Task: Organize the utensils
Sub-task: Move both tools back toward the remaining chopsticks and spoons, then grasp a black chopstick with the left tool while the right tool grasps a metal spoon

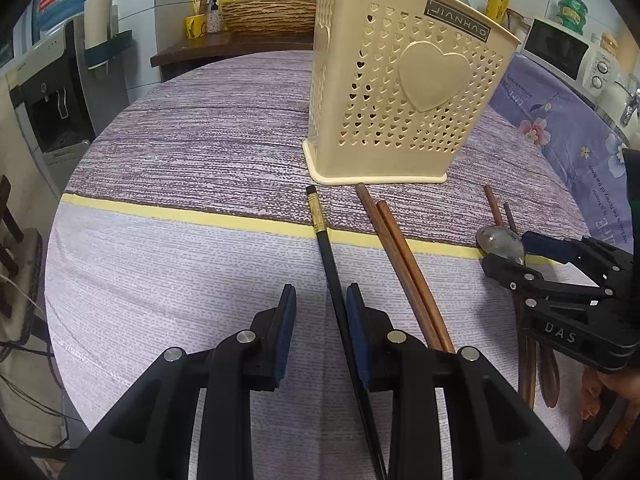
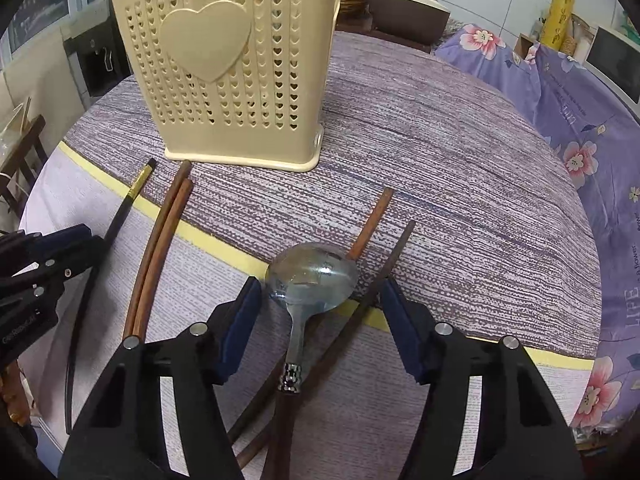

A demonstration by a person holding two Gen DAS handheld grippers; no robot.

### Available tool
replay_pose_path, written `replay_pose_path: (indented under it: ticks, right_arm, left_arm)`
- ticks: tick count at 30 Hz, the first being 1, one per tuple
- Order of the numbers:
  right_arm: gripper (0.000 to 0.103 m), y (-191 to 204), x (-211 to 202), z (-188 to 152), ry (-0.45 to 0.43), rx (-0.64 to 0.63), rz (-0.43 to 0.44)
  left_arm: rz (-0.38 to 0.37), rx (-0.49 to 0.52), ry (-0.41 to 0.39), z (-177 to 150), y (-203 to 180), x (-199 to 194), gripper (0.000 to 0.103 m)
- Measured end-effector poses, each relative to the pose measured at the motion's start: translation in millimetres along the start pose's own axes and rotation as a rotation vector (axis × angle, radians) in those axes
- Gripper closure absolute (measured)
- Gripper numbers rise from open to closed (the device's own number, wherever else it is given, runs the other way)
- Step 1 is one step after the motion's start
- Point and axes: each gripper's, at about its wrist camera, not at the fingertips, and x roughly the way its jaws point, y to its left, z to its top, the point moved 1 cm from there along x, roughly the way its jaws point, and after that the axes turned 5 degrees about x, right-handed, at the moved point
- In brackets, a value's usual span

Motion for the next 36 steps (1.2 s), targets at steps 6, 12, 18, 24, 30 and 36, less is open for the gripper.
replay_pose_path:
  ticks: [6,12,18,24,30,36]
  right_arm:
    - [0.053,3,2,5,-0.002,-0.010,-0.010]
    - [0.055,3,2,6,-0.006,-0.011,-0.011]
    - [0.055,2,-5,3,-0.040,0.000,0.011]
    - [0.055,-1,-21,2,-0.111,0.010,0.044]
    - [0.055,-9,-43,-2,-0.190,0.022,0.071]
    - [0.055,-19,-66,-12,-0.270,0.040,0.129]
  left_arm:
    - [-0.017,-0.002,0.009,6,6,4,0.075]
    - [-0.019,0.000,0.019,14,5,10,0.075]
    - [-0.014,0.002,0.034,25,3,18,0.075]
    - [0.006,0.013,0.043,39,-2,29,0.080]
    - [0.031,-0.003,0.037,46,-1,35,0.094]
    - [0.015,-0.052,-0.005,44,3,23,0.095]
